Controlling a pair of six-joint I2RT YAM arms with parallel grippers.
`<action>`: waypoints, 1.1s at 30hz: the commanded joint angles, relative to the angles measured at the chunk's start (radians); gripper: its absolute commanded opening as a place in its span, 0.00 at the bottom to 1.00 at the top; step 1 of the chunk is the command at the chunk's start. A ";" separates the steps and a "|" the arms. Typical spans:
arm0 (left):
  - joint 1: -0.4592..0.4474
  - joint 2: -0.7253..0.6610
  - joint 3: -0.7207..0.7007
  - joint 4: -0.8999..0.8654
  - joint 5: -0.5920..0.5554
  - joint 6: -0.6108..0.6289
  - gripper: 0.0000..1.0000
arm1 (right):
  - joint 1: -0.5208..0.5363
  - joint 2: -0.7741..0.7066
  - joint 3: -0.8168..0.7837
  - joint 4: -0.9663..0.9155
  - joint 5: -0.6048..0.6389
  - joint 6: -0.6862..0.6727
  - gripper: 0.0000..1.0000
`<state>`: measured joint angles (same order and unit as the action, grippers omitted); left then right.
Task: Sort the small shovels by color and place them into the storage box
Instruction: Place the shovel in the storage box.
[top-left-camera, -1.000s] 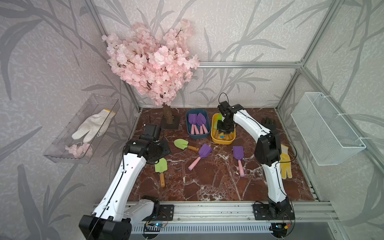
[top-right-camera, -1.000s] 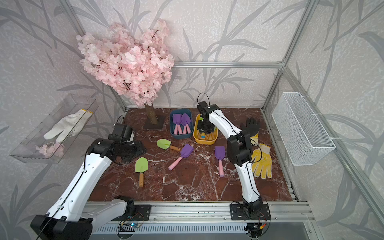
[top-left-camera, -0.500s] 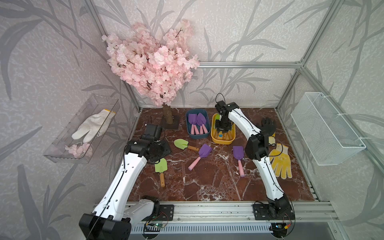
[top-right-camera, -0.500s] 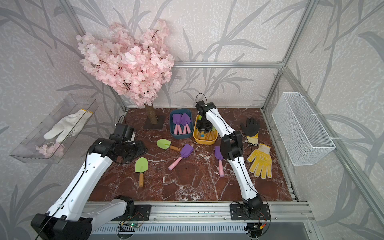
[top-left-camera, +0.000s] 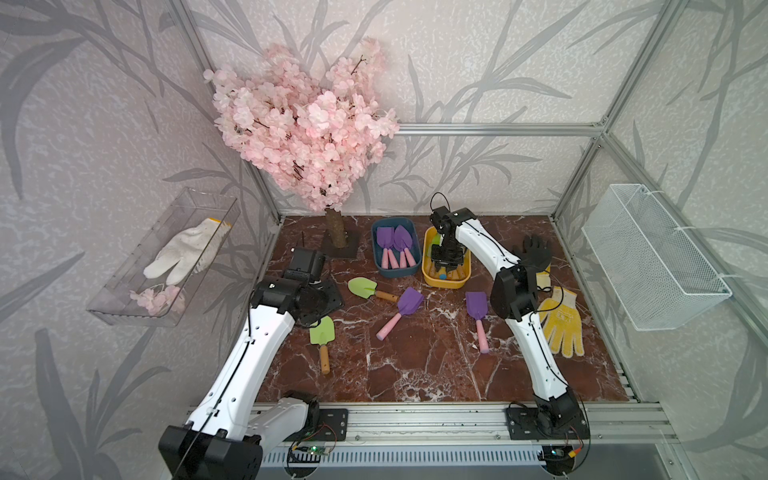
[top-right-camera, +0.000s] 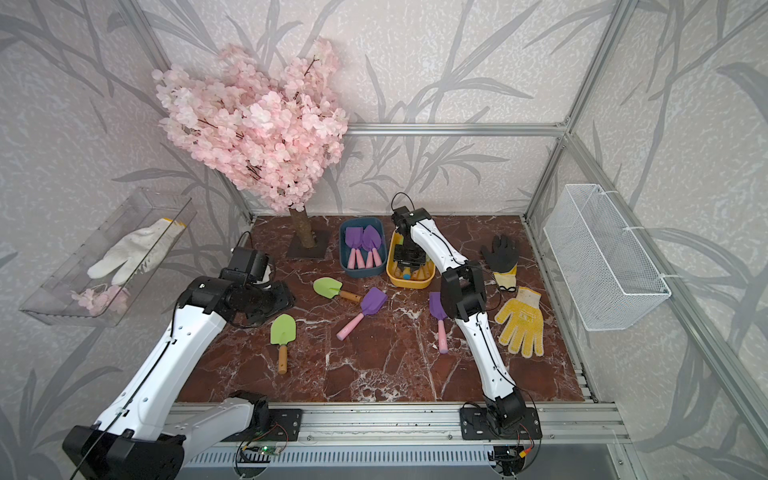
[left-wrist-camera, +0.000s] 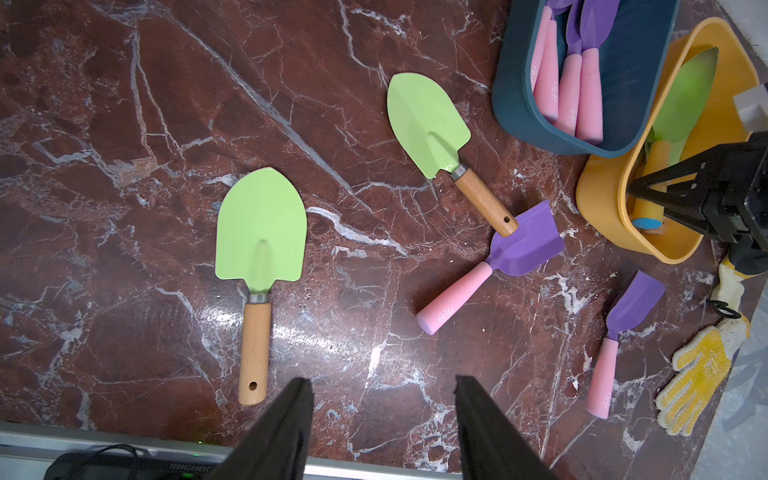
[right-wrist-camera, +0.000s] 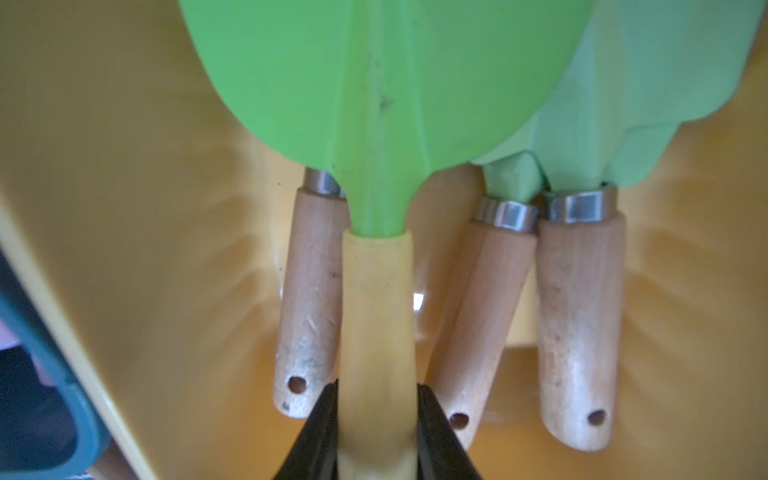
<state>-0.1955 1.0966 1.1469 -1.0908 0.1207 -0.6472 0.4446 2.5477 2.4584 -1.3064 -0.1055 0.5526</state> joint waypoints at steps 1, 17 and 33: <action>-0.004 -0.004 -0.010 -0.003 -0.016 -0.002 0.58 | -0.007 0.012 0.043 -0.011 0.010 0.007 0.27; -0.004 -0.002 -0.009 -0.004 -0.019 0.000 0.59 | -0.011 0.078 0.108 -0.046 0.013 0.009 0.30; -0.004 -0.001 -0.010 -0.004 -0.020 0.000 0.59 | -0.016 0.081 0.106 -0.050 0.018 -0.003 0.37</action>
<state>-0.1963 1.0966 1.1435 -1.0904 0.1139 -0.6472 0.4355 2.6179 2.5401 -1.3270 -0.1040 0.5518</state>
